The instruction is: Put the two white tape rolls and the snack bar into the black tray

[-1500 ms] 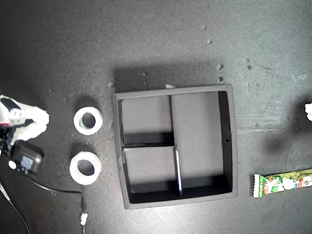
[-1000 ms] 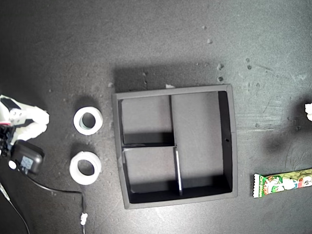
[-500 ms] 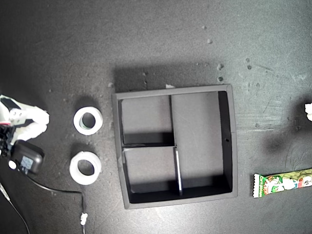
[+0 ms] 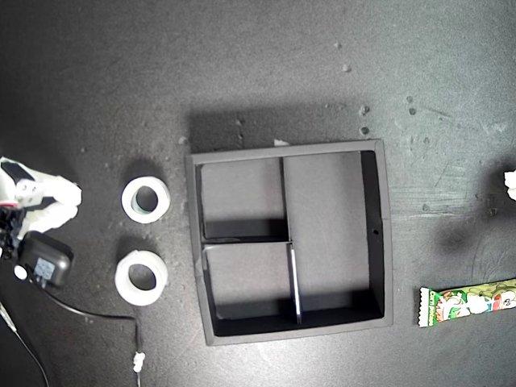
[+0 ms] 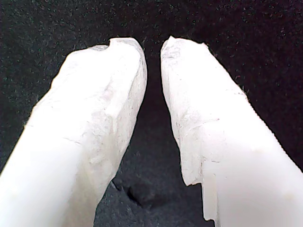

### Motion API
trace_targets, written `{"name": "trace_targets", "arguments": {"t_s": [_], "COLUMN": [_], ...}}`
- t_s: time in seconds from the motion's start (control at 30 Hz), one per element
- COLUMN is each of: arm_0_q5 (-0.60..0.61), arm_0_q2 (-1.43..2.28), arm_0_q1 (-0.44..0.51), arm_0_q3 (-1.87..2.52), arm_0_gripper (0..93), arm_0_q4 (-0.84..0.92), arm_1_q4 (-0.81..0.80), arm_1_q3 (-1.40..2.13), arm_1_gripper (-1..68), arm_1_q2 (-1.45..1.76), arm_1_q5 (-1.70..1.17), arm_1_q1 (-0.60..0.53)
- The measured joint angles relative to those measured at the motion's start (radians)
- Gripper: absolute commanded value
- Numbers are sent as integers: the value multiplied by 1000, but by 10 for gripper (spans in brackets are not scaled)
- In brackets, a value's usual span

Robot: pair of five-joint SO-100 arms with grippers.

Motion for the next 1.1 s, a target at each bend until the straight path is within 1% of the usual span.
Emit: {"name": "trace_targets", "arguments": {"t_s": [0.1,0.23,0.3,0.37,0.4,0.5,0.53,0.57,0.63,0.7,0.73,0.83,0.87,0.9,0.97,1.0,1.03,1.07,1.1], "arm_0_q5": [0,-2,-38,-31,-26,-8,-5,-11,-77,-160,-184,-181,-178,-172,-135,-110,-87,-83,-69], "arm_0_q2": [0,0,0,0,0,0,0,0,0,0,0,0,0,0,0,0,0,0,0], "arm_0_q1": [0,0,-9,-26,-34,-60,-72,-84,-115,-124,-127,-146,-160,-172,-190,-195,-195,-195,-195], "arm_0_q3": [0,0,0,0,0,0,0,0,0,0,0,0,0,0,0,0,0,0,0], "arm_0_gripper": [2,10,45,112,152,228,247,245,247,247,245,243,224,203,78,44,40,0,0], "arm_0_q4": [0,0,0,0,-5,-37,-52,-52,-49,-29,-29,-26,-26,-26,-51,-72,-100,-120,-143], "arm_1_q4": [0,14,15,6,-17,-129,-170,-201,-259,-304,-328,-405,-425,-443,-479,-492,-509,-526,-538], "arm_1_q3": [0,0,0,0,0,0,0,0,0,0,0,0,0,0,0,0,0,0,0], "arm_1_gripper": [25,25,27,17,3,1,-2,-2,-3,-3,-3,-3,-3,-3,-3,-3,-3,-3,-3], "arm_1_q2": [0,-2,-2,-3,-9,-11,-11,-11,-12,-12,-12,-12,-12,-12,-12,-12,-12,-12,-12], "arm_1_q5": [11,146,201,215,204,109,81,61,12,-43,-71,-167,-195,-221,-267,-285,-307,-321,-333], "arm_1_q1": [0,0,0,12,18,3,2,3,9,12,3,-40,-54,-66,-91,-103,-117,-135,-149]}}
